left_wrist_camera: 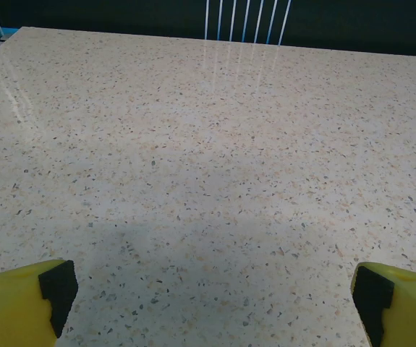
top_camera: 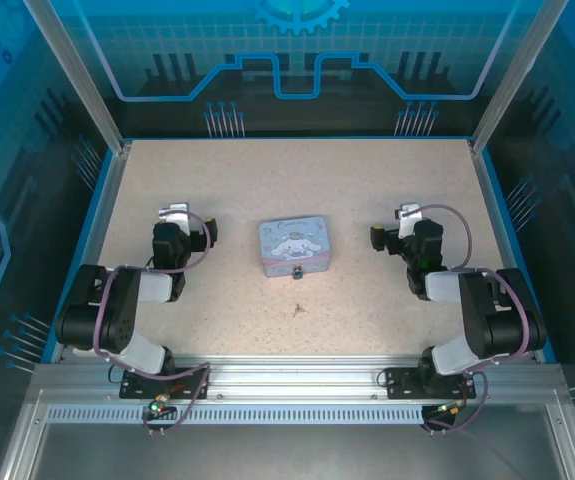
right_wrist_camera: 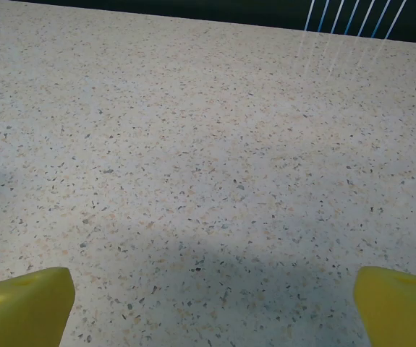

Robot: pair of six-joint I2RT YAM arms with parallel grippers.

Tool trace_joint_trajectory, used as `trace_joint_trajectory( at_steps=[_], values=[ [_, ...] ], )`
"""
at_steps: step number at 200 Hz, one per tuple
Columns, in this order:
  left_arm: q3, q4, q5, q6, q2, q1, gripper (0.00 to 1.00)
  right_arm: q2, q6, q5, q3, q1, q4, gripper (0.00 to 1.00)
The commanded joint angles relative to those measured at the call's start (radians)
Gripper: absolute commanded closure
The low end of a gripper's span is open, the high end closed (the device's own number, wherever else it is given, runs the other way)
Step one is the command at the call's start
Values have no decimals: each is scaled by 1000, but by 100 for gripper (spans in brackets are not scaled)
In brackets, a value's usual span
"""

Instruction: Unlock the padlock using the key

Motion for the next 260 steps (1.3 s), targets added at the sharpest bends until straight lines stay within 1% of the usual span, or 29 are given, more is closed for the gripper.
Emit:
trace_joint_trajectory(
  at_steps=[1,55,66,200,227,260],
  values=[
    [-13,39,19,14,7,10,1,2,-12,-12,17,-11,3,0],
    [-12,39,19,15,8,11,1,2,-13,-12,18,-11,3,0],
    [-12,38,47,5,7,23,1,1,-12,-12,18,-10,3,0],
    [-9,31,45,6,7,22,1,1,-13,-13,19,-10,3,0],
    [-3,21,68,14,6,22,1,2,-11,-14,20,-13,1,0],
    [-1,16,98,30,7,18,1,0,-3,-49,18,-31,1,0]
  ],
)
